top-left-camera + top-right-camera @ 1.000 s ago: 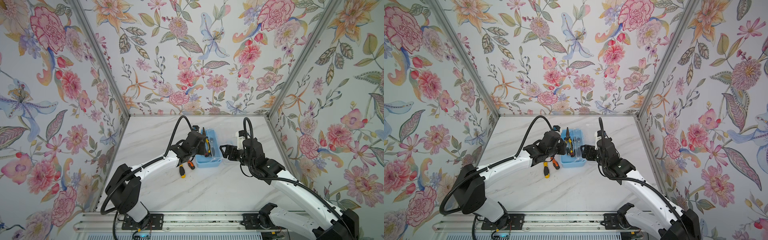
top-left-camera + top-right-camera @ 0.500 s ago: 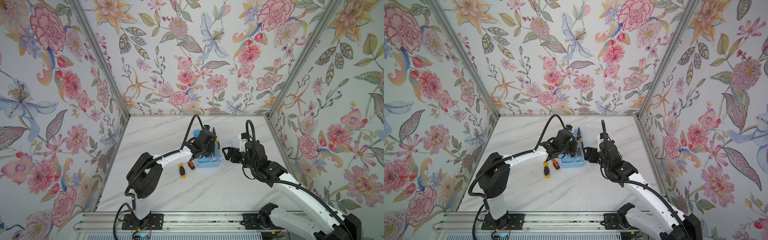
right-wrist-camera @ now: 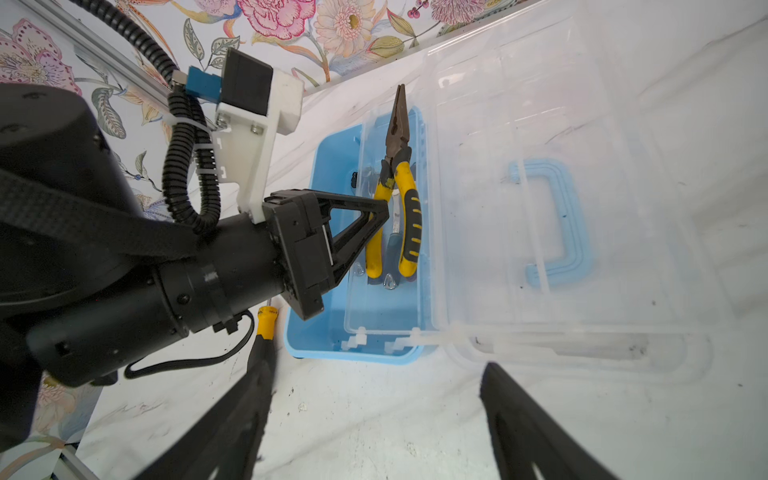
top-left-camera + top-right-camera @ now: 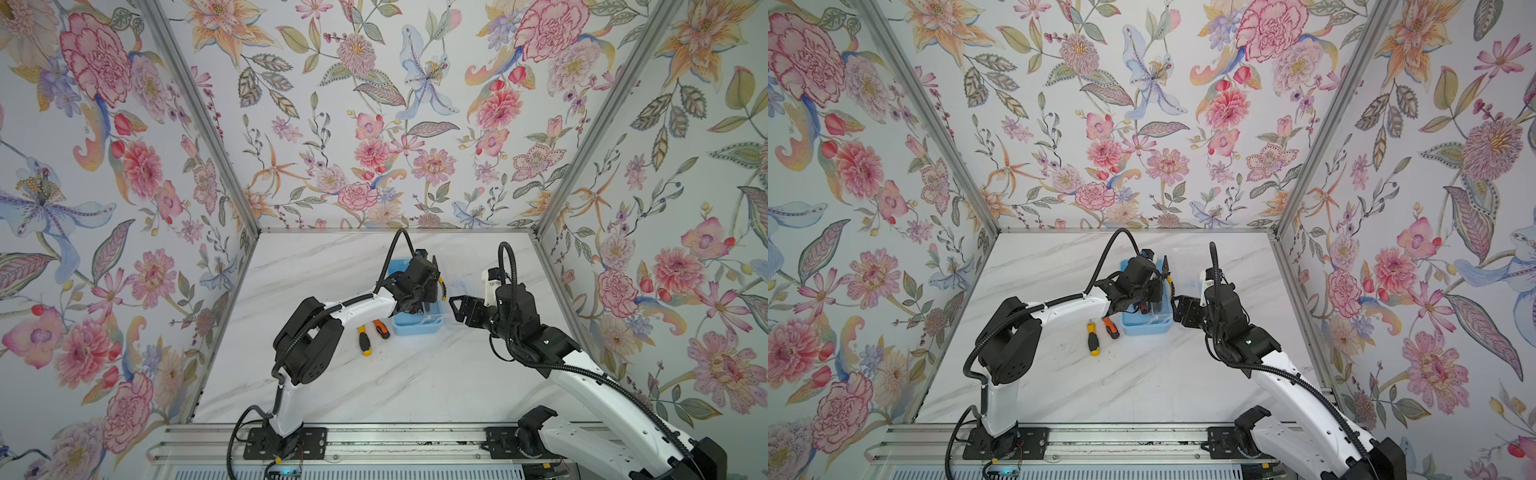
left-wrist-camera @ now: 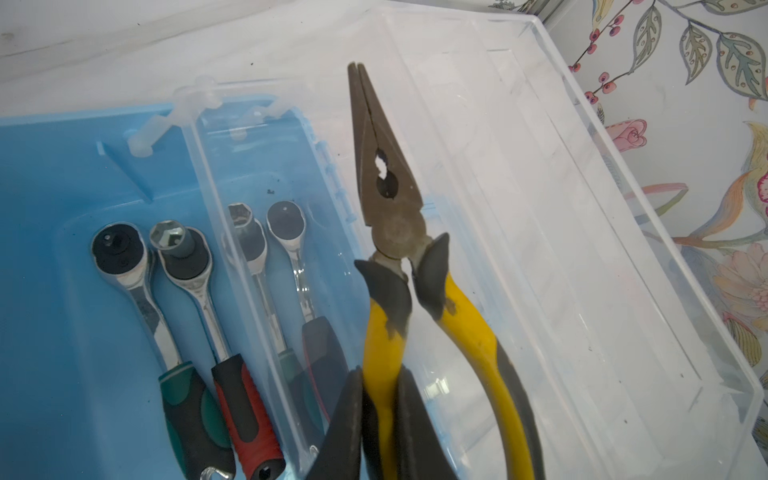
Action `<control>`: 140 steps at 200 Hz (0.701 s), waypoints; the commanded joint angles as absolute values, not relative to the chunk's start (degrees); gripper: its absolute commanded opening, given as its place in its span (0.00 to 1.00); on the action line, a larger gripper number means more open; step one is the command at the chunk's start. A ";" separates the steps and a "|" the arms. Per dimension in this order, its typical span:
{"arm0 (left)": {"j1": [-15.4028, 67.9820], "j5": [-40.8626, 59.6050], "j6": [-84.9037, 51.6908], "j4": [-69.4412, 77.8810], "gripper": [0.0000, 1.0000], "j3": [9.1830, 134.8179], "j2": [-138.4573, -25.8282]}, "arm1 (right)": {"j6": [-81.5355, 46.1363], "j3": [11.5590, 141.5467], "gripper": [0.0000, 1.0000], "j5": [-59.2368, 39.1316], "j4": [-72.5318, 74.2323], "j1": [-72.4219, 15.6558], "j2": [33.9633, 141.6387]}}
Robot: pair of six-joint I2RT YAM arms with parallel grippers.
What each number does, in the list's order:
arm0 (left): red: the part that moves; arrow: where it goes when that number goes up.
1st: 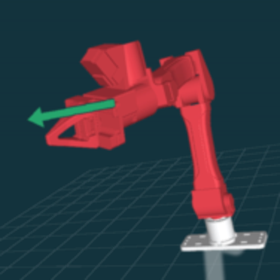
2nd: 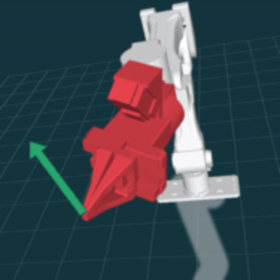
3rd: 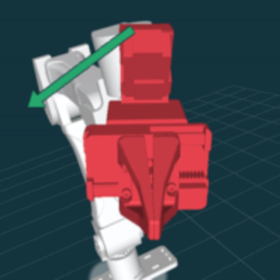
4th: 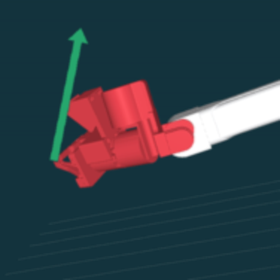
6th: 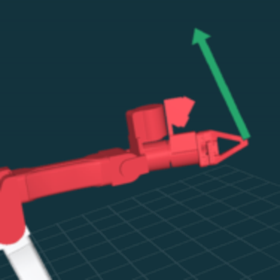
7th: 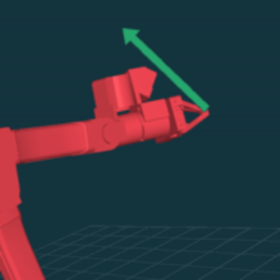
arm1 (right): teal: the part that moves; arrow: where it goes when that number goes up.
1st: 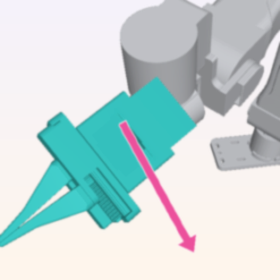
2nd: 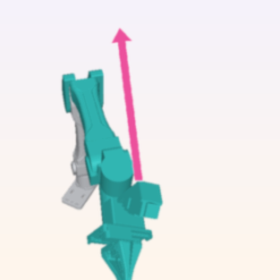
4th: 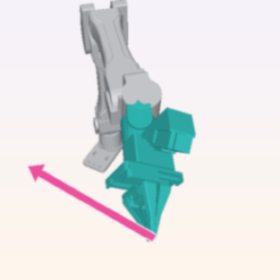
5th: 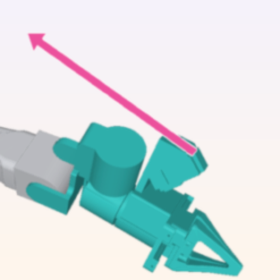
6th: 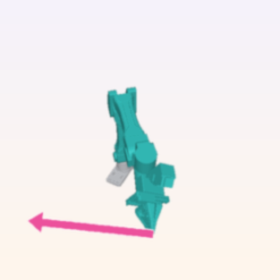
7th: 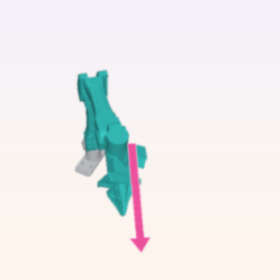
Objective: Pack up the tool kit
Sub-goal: 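Carry the pliers over the blue box and lower them beside the ratchets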
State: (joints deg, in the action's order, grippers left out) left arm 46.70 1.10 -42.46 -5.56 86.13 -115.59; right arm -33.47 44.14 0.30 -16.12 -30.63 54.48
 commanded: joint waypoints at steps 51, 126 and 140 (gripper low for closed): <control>46.93 1.45 -43.51 -5.99 0.00 89.58 -117.56 | -33.00 43.20 0.81 -0.35 -17.49 -30.15 52.92; 46.48 0.77 -43.68 -5.78 0.09 88.34 -116.91 | -32.92 43.73 0.81 -0.44 -17.08 -30.15 54.09; 46.36 0.96 -43.69 -5.61 0.21 88.07 -116.89 | -32.90 43.79 0.81 -0.44 -17.11 -30.16 53.88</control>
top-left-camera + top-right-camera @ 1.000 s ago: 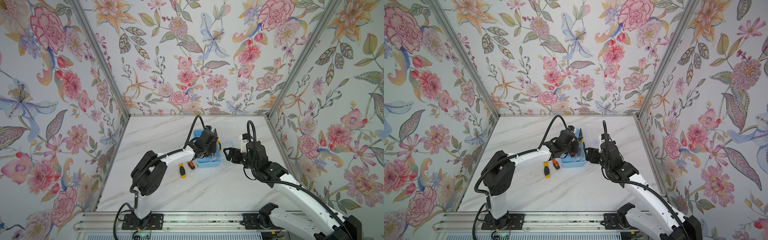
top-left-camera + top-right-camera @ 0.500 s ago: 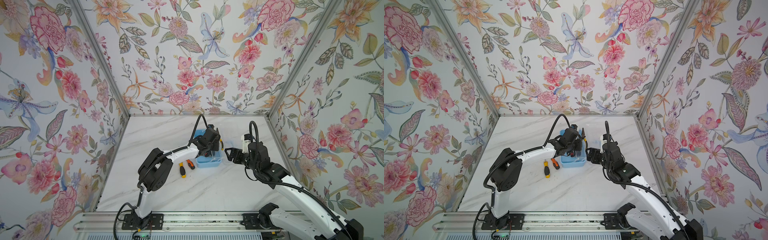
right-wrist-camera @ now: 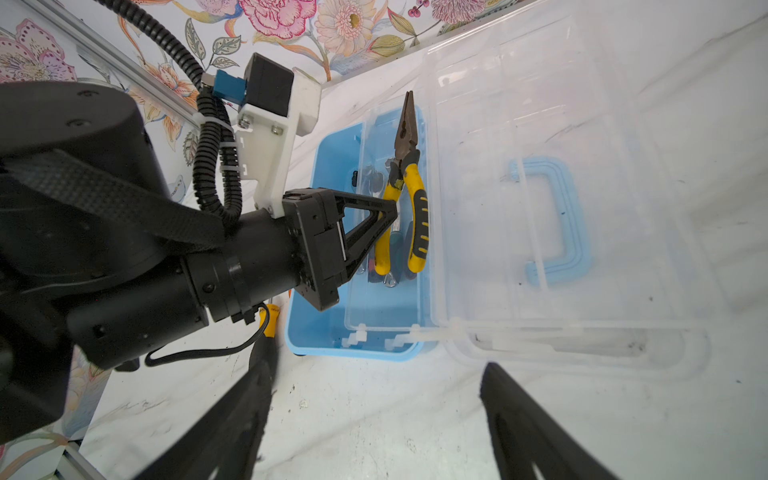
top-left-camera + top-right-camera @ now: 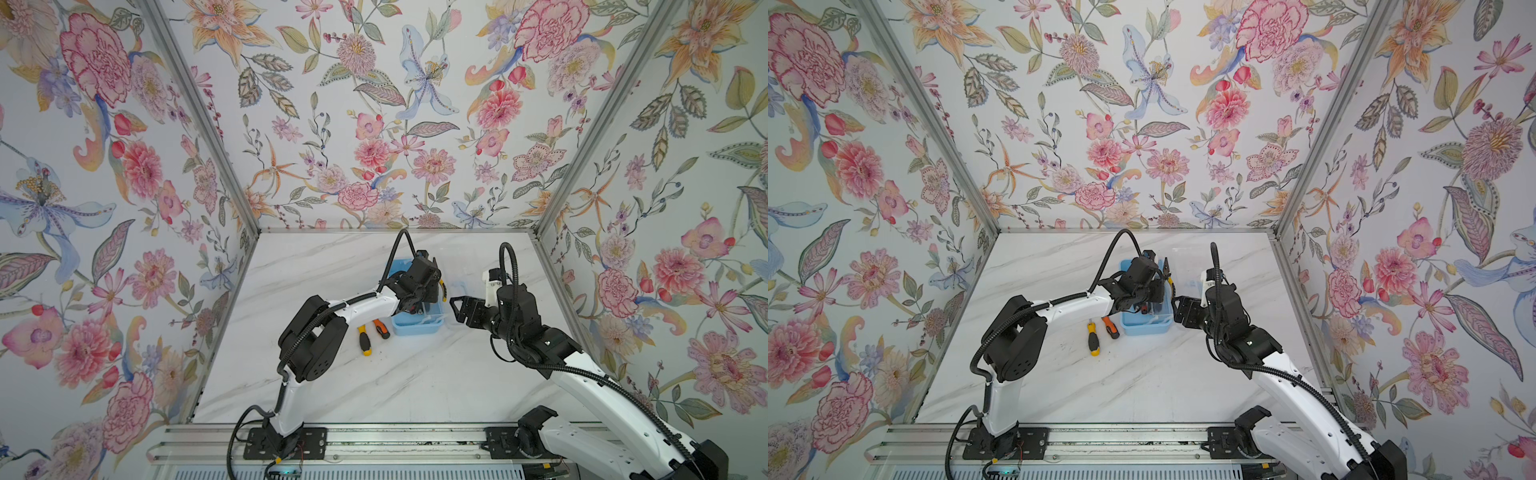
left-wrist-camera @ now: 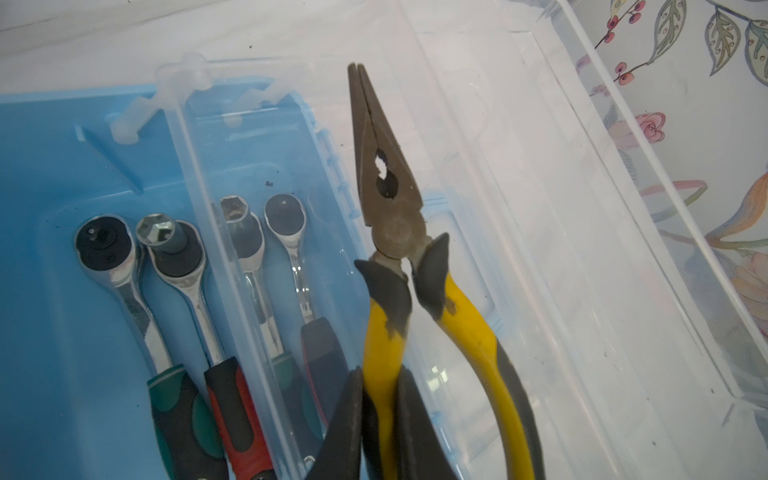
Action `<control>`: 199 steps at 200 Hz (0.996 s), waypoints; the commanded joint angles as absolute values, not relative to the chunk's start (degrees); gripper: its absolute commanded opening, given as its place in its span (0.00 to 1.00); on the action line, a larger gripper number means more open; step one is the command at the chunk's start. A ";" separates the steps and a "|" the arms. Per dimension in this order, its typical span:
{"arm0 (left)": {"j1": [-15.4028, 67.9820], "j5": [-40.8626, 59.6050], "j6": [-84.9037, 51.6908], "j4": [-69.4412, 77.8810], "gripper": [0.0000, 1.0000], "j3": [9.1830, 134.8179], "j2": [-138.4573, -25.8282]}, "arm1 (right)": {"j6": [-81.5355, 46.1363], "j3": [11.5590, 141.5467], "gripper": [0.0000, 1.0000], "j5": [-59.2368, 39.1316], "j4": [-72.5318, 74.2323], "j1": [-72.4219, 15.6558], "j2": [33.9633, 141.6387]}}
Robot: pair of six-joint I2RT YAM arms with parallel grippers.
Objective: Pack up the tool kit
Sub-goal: 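Carry the pliers over the blue box and lower them beside the ratchets, then open and withdraw the left gripper while the right gripper reaches toward the screwdrivers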
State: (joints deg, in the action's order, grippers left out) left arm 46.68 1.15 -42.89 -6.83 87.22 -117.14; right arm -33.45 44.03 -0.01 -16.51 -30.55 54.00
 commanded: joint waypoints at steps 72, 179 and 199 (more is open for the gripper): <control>46.02 0.43 -41.57 -4.70 0.35 87.86 -111.79 | -32.19 46.43 0.81 -1.47 -18.09 -30.43 54.14; 45.46 -14.92 -41.05 -15.23 0.31 57.91 -83.68 | -29.30 50.07 0.79 6.06 -19.39 -44.55 63.93; 44.98 -16.47 -42.76 -17.25 0.35 52.34 -78.51 | -28.97 50.80 0.79 6.01 -19.12 -45.65 66.69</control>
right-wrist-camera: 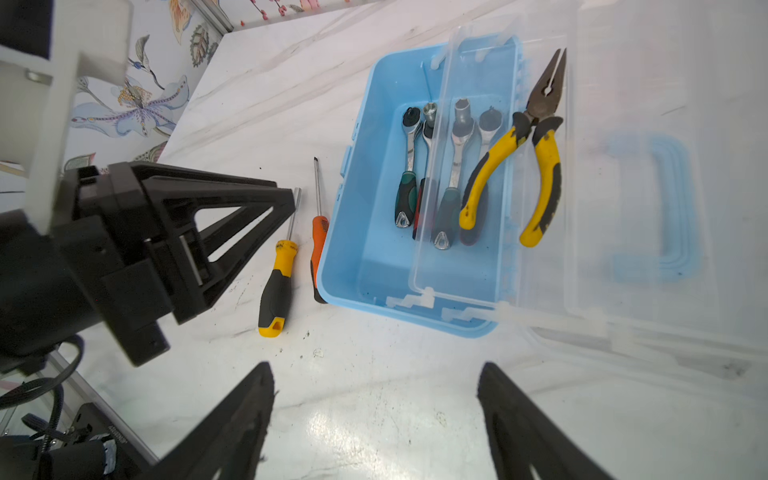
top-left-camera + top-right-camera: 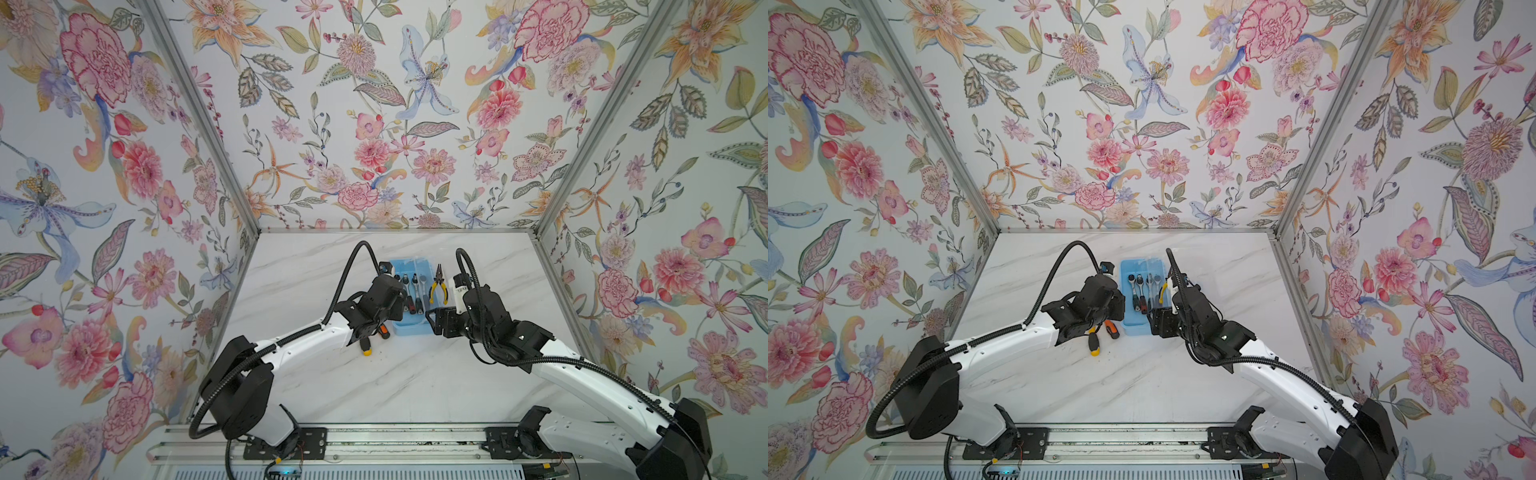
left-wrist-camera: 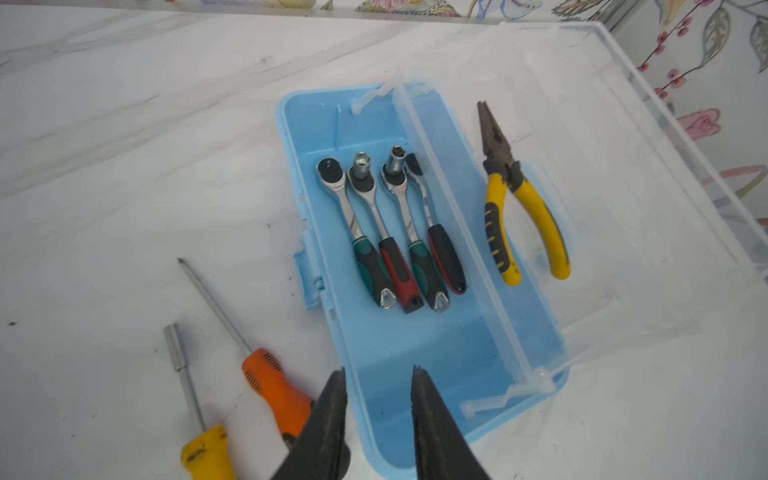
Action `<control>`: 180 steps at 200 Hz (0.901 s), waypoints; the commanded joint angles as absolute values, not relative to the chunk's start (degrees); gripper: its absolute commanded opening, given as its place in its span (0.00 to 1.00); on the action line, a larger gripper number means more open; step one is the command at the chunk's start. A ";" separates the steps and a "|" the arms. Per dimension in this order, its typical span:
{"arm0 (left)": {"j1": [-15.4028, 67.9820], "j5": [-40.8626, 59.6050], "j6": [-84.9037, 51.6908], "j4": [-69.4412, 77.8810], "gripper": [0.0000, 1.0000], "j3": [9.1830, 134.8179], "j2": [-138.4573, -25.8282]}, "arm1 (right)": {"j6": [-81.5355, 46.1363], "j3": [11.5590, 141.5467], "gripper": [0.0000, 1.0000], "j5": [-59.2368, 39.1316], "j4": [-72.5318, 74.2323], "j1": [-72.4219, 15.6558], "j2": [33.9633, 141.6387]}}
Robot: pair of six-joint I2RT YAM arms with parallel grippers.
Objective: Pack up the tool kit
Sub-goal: 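Open and withdraw the left gripper while the right gripper reaches toward the screwdrivers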
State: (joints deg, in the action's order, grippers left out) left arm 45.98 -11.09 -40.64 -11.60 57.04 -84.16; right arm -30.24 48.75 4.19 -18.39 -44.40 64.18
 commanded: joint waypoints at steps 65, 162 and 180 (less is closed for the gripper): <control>43.30 -17.10 -44.76 -18.58 0.42 43.02 -75.82 | -27.64 54.61 0.83 6.52 -19.57 -47.09 73.08; 40.03 -11.32 -48.63 -7.18 0.44 31.43 -69.04 | -20.82 69.77 0.79 6.77 -26.31 -49.70 87.22; 36.74 -7.39 -51.79 -1.08 0.42 22.77 -58.43 | -20.22 75.58 0.78 7.27 -28.56 -52.12 93.45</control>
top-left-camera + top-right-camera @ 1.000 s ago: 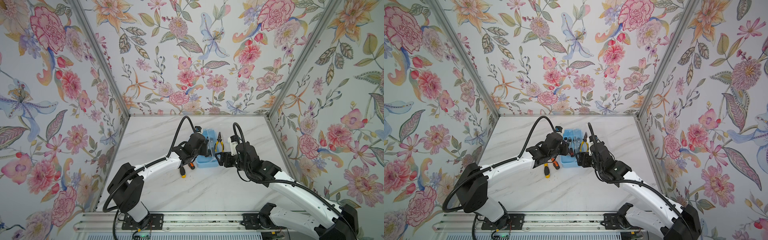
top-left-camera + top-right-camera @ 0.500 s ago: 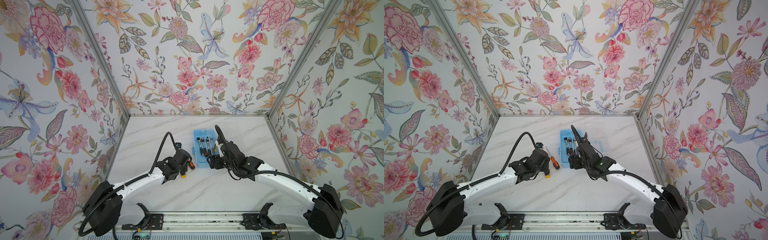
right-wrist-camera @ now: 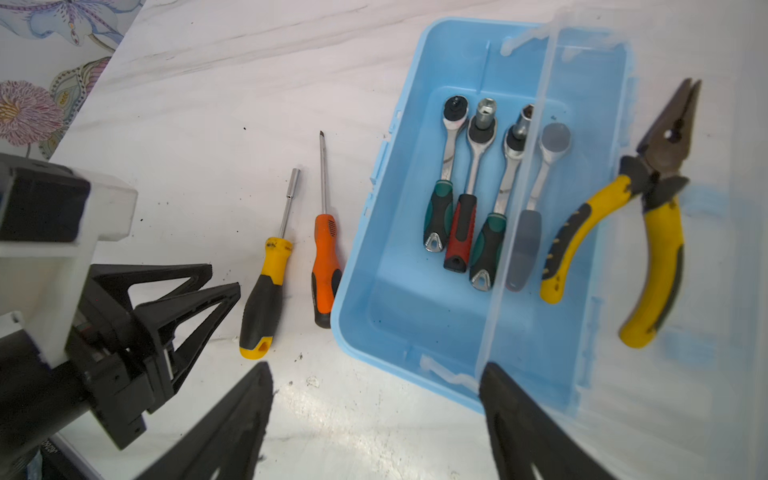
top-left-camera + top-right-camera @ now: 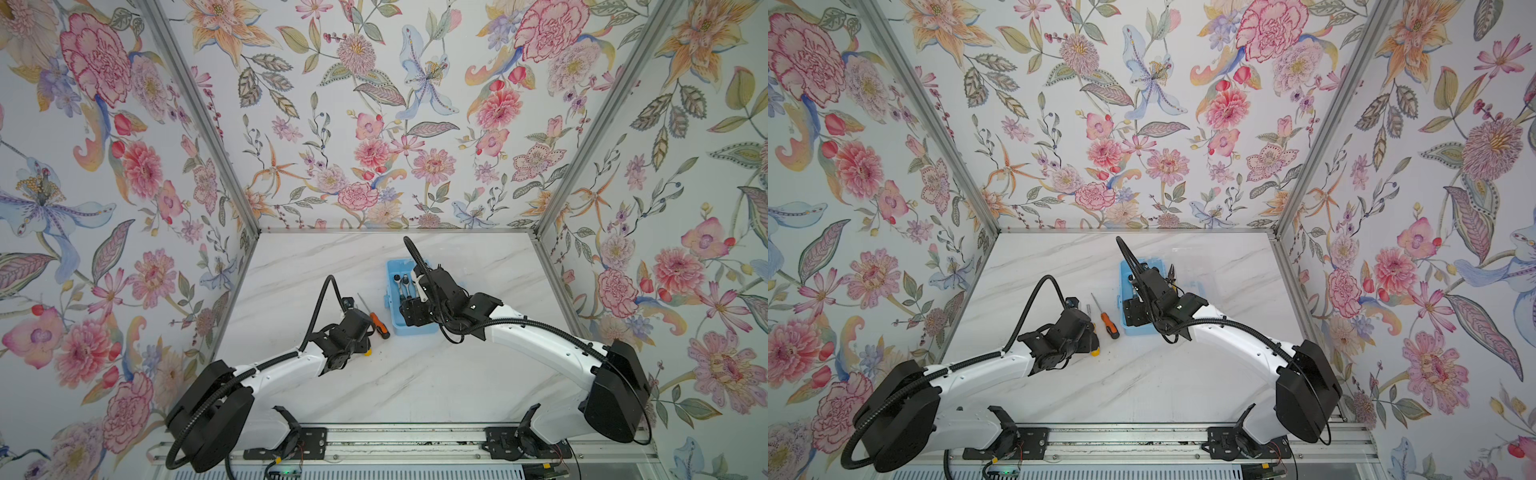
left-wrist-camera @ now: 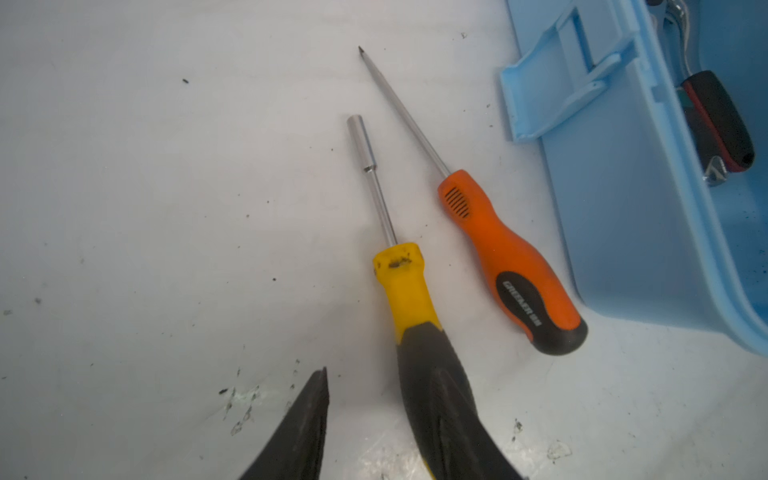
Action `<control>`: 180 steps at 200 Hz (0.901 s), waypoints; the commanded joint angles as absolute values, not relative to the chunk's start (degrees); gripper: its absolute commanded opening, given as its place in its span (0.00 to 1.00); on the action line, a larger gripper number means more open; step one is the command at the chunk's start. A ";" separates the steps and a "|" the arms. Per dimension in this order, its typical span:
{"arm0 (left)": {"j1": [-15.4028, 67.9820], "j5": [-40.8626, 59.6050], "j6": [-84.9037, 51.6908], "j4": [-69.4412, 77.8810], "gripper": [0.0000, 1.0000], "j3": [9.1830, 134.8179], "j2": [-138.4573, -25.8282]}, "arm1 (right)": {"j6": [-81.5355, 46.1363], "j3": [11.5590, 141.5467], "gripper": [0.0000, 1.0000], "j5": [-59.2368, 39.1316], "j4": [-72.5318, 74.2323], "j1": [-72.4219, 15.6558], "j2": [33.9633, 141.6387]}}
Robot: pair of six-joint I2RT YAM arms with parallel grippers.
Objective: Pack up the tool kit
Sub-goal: 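Open and withdraw the left gripper while the right gripper reaches toward the screwdrivers, then grasp the yellow-handled nut-driver screwdriver by its handle with the right gripper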
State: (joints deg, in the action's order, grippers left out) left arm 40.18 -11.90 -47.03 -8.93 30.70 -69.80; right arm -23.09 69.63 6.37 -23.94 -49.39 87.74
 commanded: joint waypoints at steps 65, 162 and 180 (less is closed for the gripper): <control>28.65 -1.18 -52.56 -1.49 0.36 12.50 -38.76 | -21.14 90.10 0.72 3.71 -29.75 -58.66 112.64; 28.29 -0.53 -53.51 2.26 0.33 8.76 -37.42 | -21.58 97.27 0.54 2.22 -31.42 -59.51 124.00; 28.28 -0.35 -53.61 2.73 0.32 8.44 -37.87 | -21.76 98.44 0.54 3.47 -32.05 -59.44 125.65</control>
State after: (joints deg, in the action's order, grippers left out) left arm 28.86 -1.41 -53.25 1.39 9.76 -37.39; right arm -21.74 96.25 2.00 -29.65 -59.18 123.20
